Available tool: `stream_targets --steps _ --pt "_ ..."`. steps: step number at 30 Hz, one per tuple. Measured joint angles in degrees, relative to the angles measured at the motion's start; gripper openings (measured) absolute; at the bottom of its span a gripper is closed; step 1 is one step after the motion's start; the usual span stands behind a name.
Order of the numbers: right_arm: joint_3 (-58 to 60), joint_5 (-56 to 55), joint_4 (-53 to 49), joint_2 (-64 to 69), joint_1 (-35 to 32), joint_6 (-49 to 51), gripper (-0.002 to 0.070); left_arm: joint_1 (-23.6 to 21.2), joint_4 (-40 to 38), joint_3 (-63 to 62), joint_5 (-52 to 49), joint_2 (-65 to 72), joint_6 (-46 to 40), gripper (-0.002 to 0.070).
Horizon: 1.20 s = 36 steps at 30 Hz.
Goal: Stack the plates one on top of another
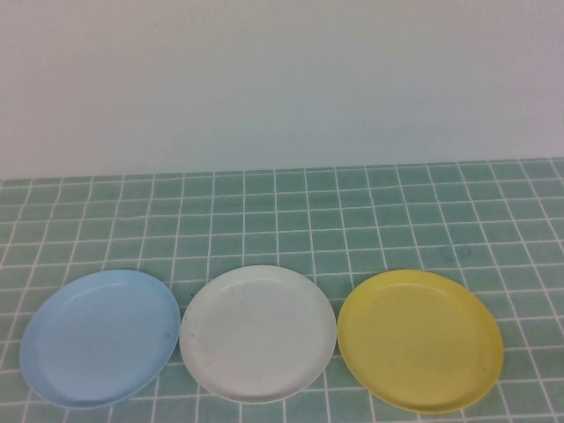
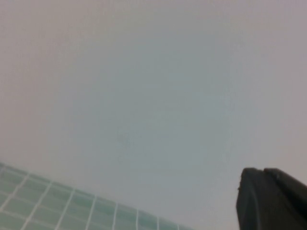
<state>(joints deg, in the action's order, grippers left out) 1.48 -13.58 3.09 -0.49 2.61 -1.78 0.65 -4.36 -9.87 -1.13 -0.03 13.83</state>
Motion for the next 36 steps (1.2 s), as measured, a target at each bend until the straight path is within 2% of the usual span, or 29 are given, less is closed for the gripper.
stream_targets --steps 2,6,8,11,13,16,25,27,29,34,36 --pt "-0.2 2.4 0.0 0.0 0.0 0.1 -0.0002 0.0 0.1 -5.1 -8.6 0.0 0.1 0.0000" --pt "-4.8 17.8 0.0 0.0 0.0 0.0 -0.0002 0.0 1.6 -13.9 -22.5 5.0 1.2 0.0000" --pt "-9.0 24.5 0.0 1.1 0.0 -2.1 -0.0002 0.0 6.0 -16.2 -28.6 9.1 5.4 0.0000" --pt "-15.0 30.1 0.0 4.7 0.0 -8.9 -0.0002 0.0 16.7 -17.6 -32.9 17.4 16.5 0.0000" --pt "-19.1 32.3 0.0 7.7 0.0 -14.0 -0.0002 0.0 20.1 -18.0 -34.1 23.0 19.7 0.0000" --pt "-23.5 35.1 0.0 13.9 0.0 -17.5 -0.0002 0.0 21.4 -18.1 -31.2 32.2 16.9 -0.0001" --pt "-33.3 49.9 3.5 35.1 0.0 -19.0 -0.0002 0.0 21.3 -19.8 -25.6 53.5 16.7 0.0003" --pt "-35.0 53.3 5.0 38.6 0.0 -19.0 -0.0002 0.0 21.2 -22.7 -25.5 58.7 16.7 0.0035" --pt "-36.0 55.8 5.9 41.1 0.0 -19.0 -0.0002 0.0 21.2 -26.5 -25.9 63.5 16.7 0.0097" --pt "-36.6 58.0 7.3 43.2 0.0 -20.4 -0.0002 0.0 21.1 -38.0 -35.1 78.7 13.3 0.0350" --pt "-36.6 58.4 8.3 43.2 0.0 -20.9 -0.0002 0.0 21.1 -41.6 -37.6 82.0 11.1 0.0398"
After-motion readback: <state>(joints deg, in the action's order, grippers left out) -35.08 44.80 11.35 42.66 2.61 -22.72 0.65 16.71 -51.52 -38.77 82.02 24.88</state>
